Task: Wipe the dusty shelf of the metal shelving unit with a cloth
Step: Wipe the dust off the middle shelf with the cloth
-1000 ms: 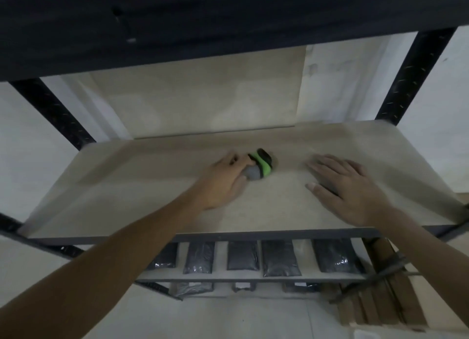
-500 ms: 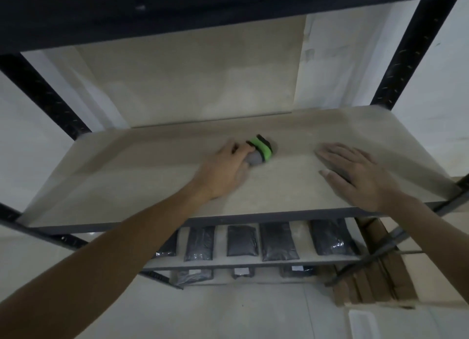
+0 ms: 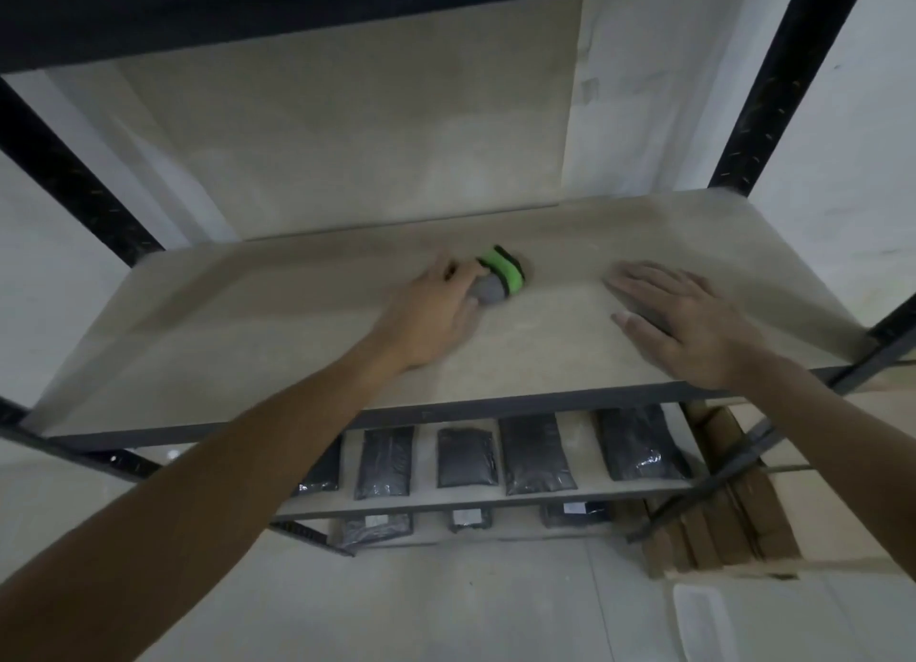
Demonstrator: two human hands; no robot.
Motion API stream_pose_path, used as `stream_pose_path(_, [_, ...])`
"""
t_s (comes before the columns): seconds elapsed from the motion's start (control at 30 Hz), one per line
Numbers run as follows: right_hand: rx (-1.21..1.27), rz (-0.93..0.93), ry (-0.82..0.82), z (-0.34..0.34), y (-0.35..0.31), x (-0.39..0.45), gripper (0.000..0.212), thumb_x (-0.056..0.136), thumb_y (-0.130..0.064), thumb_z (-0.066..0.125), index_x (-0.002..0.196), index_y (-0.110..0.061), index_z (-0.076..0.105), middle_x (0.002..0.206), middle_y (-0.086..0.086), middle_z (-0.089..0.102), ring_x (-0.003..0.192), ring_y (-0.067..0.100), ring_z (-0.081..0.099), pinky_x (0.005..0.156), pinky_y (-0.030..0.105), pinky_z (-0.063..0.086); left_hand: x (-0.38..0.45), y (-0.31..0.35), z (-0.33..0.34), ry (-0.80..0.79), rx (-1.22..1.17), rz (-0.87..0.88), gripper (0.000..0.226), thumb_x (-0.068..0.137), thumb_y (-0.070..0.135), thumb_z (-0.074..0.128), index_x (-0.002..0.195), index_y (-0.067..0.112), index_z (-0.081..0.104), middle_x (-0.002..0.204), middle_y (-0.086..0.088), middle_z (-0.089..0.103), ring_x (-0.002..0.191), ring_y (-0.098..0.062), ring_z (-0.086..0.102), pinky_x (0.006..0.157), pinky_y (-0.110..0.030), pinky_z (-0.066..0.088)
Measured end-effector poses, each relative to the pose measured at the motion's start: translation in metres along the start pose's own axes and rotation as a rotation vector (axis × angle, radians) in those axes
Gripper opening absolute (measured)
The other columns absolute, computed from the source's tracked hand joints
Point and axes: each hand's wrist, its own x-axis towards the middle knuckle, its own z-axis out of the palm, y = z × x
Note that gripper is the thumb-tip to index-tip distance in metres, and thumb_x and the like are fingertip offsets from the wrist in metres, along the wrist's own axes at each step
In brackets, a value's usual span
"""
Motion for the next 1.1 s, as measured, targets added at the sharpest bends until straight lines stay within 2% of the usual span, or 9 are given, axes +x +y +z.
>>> stream_pose_path(0.13, [-0.011,0.009,0.013,0.0,-0.001,-0.001,0.062,0.101,-0.059,0.024,0.155,-0.032,0.034,0.162,-0.008,0.034,0.152,0.013,0.023,0.123,0.043,0.02,-0.051,0.041,-0.012,-0.118,-0.071,0.221,0.038,0.103,0.026,0.048,0.14,0.022,0.041,0.121,-0.008,0.046,0.083,-0.025,0.057,0.07,-0.037,0.049])
stream_pose_path(0.2, [0.005,0.01,0.008,0.0,0.0,-0.001,0.062,0.101,-0.06,0.023,0.155,-0.032,0.035,0.162,-0.008,0.034,0.152,0.013,0.023,0.123,0.044,0.02,-0.054,0.04,-0.021,-0.143,-0.15,0.257,0.039,0.104,0.026,0.049,0.142,0.025,0.041,0.124,-0.004,0.047,0.09,-0.021,0.058,0.076,-0.034,0.05])
stream_pose_path(0.33, [-0.008,0.002,0.007,0.002,0.002,0.001,0.061,0.102,-0.06,0.022,0.156,-0.034,0.031,0.163,-0.009,0.031,0.153,0.012,0.021,0.124,0.043,0.019,-0.006,0.007,-0.026,0.043,-0.125,0.017,0.039,0.105,0.024,0.048,0.143,0.02,0.044,0.127,-0.016,0.058,0.105,-0.033,0.062,0.089,-0.045,0.052])
stream_pose_path(0.47, [-0.014,-0.005,0.003,0.002,0.003,0.0,0.061,0.102,-0.06,0.021,0.156,-0.033,0.031,0.163,-0.009,0.031,0.153,0.012,0.021,0.124,0.044,0.019,0.003,0.005,-0.004,0.002,-0.021,-0.056,0.041,0.105,0.02,0.044,0.146,0.011,0.043,0.129,-0.023,0.052,0.106,-0.041,0.059,0.087,-0.046,0.051])
stream_pose_path(0.6, [-0.002,-0.003,0.003,0.002,0.003,0.0,0.062,0.101,-0.061,0.022,0.155,-0.033,0.032,0.163,-0.008,0.032,0.152,0.013,0.022,0.124,0.044,0.019,-0.04,0.038,-0.002,0.003,0.015,0.1,0.041,0.103,0.027,0.041,0.142,0.015,0.048,0.125,-0.014,0.049,0.089,-0.029,0.06,0.07,-0.041,0.053])
stream_pose_path(0.77, [0.001,0.003,0.008,0.001,0.002,-0.001,0.063,0.1,-0.062,0.021,0.156,-0.034,0.031,0.163,-0.007,0.032,0.152,0.014,0.022,0.122,0.043,0.018,-0.081,0.066,-0.019,-0.204,-0.148,0.329,0.042,0.102,0.029,0.044,0.144,0.025,0.047,0.125,-0.001,0.047,0.079,-0.011,0.051,0.066,-0.02,0.038])
stream_pose_path(0.83, [0.008,-0.001,0.008,0.002,0.004,-0.001,0.063,0.1,-0.061,0.021,0.156,-0.034,0.031,0.163,-0.008,0.031,0.152,0.013,0.021,0.123,0.043,0.018,-0.065,0.052,-0.024,-0.131,-0.157,0.269,0.042,0.102,0.03,0.045,0.144,0.029,0.045,0.128,-0.001,0.05,0.088,-0.013,0.055,0.073,-0.023,0.045])
stream_pose_path(0.93, [0.0,-0.007,-0.001,0.003,0.005,-0.001,0.061,0.101,-0.06,0.022,0.156,-0.035,0.029,0.164,-0.009,0.028,0.153,0.013,0.02,0.123,0.043,0.016,-0.022,0.013,-0.026,0.013,-0.147,0.008,0.045,0.1,0.038,0.039,0.142,0.021,0.045,0.132,-0.014,0.056,0.108,-0.033,0.061,0.093,-0.047,0.052])
stream_pose_path(1.1, [-0.009,-0.009,0.005,0.004,0.009,-0.001,0.058,0.103,-0.06,0.025,0.156,-0.036,0.028,0.164,-0.011,0.027,0.153,0.012,0.018,0.124,0.041,0.015,-0.023,0.02,-0.004,0.0,-0.035,-0.058,0.043,0.101,0.03,0.043,0.141,0.016,0.047,0.124,-0.018,0.052,0.098,-0.039,0.06,0.081,-0.046,0.053])
